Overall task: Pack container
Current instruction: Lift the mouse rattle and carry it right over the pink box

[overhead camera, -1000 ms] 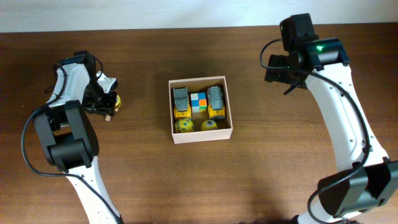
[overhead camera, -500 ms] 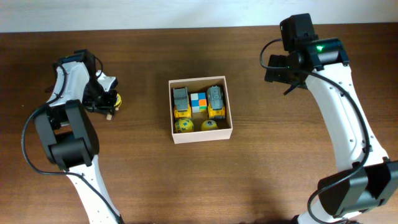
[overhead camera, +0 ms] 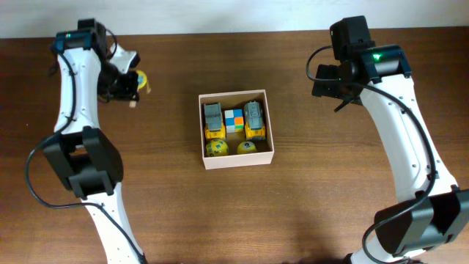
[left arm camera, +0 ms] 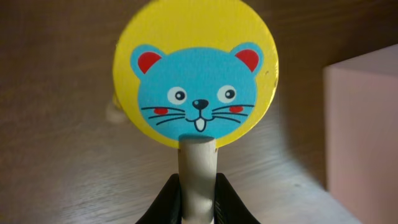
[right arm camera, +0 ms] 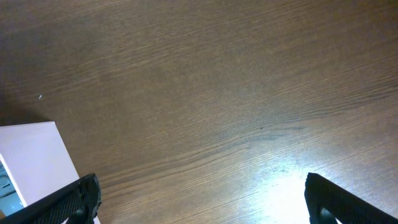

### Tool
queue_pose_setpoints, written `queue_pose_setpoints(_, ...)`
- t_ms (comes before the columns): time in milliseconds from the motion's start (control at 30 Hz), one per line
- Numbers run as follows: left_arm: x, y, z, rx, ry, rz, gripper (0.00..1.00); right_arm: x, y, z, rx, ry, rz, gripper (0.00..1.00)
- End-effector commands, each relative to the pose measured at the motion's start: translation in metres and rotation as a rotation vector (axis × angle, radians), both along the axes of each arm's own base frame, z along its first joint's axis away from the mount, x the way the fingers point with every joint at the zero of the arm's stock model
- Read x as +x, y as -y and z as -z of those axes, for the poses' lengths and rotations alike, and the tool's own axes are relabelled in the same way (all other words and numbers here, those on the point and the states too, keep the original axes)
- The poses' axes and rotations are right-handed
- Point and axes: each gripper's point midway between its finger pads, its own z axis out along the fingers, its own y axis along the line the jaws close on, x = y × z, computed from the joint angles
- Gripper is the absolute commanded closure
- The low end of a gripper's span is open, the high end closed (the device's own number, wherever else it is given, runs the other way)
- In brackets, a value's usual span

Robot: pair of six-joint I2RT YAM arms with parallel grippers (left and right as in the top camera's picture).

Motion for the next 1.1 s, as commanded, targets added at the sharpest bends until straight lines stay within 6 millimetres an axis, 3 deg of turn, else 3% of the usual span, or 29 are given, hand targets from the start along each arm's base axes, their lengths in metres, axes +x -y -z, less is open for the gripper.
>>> queue_pose_setpoints(0, 0.009, 0.031, -0.027, -0.048, 0.063, 0.051, 0.91, 0.000, 0.004, 0.002, -0.011, -0.003, 0.014, 0.01)
queue_pose_setpoints(200, -0.007, 0.081, -0.051, -0.050, 0.058, 0.210, 0.91, 0.000, 0.004, 0.002, -0.011, -0.003, 0.014, 0.01)
queue_pose_setpoints(533, -0.046, 0.191, -0.052, -0.049, 0.030, 0.536, 0.91, 0.000, 0.004, 0.002, -0.011, -0.003, 0.014, 0.01)
queue_pose_setpoints(667, -0.061, 0.224, -0.052, -0.043, 0.029, 0.618, 0.91, 0.000, 0.004, 0.002, -0.011, -0.003, 0.014, 0.01)
queue_pose_setpoints(900, -0.075, 0.247, -0.047, 0.081, 0.036, 0.702, 0.90, 0.000, 0.004, 0.002, -0.011, -0.003, 0.014, 0.01)
queue_pose_setpoints(1067, -0.079, 0.253, -0.045, 0.095, 0.024, 0.684, 0.90, 0.000, 0.004, 0.002, -0.010, -0.003, 0.014, 0.01)
